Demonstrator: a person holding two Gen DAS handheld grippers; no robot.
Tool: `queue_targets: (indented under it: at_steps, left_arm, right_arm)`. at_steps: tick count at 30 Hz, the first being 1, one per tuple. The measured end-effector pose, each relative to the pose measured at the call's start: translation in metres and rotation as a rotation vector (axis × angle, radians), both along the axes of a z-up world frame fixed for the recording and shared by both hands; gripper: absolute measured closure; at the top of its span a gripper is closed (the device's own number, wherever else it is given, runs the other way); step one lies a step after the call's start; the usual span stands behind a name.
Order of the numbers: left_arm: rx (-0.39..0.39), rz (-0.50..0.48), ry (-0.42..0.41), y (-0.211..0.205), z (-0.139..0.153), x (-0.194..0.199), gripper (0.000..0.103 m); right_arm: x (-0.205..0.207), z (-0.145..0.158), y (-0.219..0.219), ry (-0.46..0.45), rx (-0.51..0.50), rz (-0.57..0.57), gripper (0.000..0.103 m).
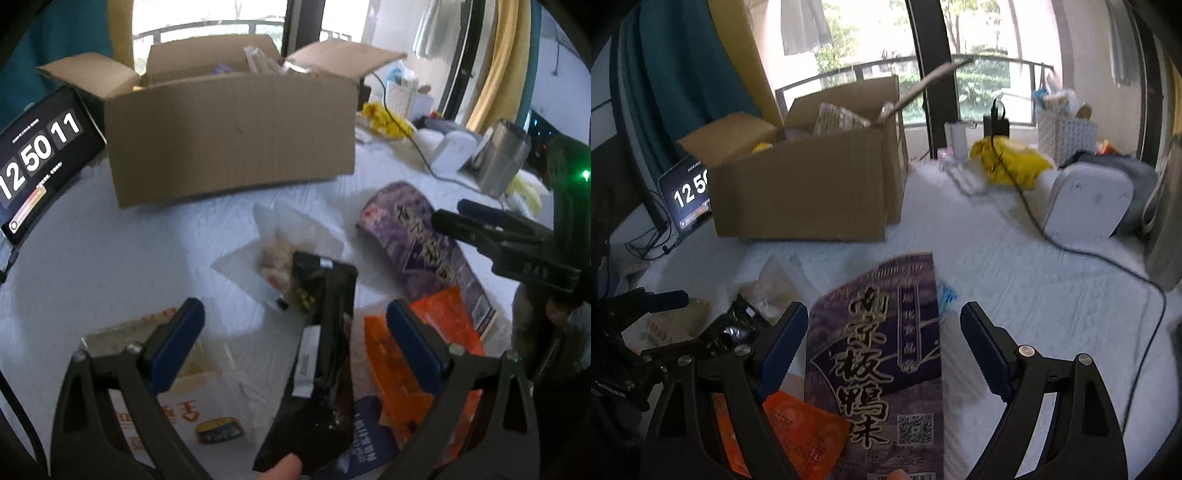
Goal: Organize snacks
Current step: 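Grasp the purple duck bag with the right tool while the left tool grasps the black bag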
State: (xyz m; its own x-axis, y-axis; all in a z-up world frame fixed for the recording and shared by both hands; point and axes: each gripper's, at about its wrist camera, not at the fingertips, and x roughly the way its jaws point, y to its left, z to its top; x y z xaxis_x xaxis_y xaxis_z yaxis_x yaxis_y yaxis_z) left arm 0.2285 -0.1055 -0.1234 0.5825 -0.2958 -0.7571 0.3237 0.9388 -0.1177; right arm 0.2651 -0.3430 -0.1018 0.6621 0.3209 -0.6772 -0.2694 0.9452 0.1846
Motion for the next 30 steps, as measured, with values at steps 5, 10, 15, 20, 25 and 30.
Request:
queue_targets:
  at_steps: [5,10,15,20,25,30]
  left_arm:
    - [0.026,-0.004,0.030,-0.003,-0.011,0.004,0.005]
    - [0.057,-0.025,0.060,-0.006,-0.019,0.006,0.040]
    - [0.074,-0.053,0.065,-0.013,-0.023,0.003,0.065]
    - [0.066,-0.059,0.052,-0.012,-0.021,0.001,0.073]
    - [0.056,-0.053,0.028,-0.007,-0.016,-0.002,0.076]
    - [0.047,-0.051,0.005,0.000,-0.009,-0.005,0.076]
  right_arm:
    - [0.003,-0.013,0.004,0.051,0.008,0.018,0.015]
    - [0.004,-0.024,0.013,0.098,-0.016,0.054,0.016]
    - [0.006,-0.028,0.018,0.121,-0.045,0.050,0.036]
    - [0.004,-0.026,0.019,0.115,-0.065,0.041,0.063]
    - [0.002,-0.025,0.016,0.110,-0.059,0.037,0.094]
    - [0.003,-0.016,0.006,0.100,-0.030,0.020,0.094]
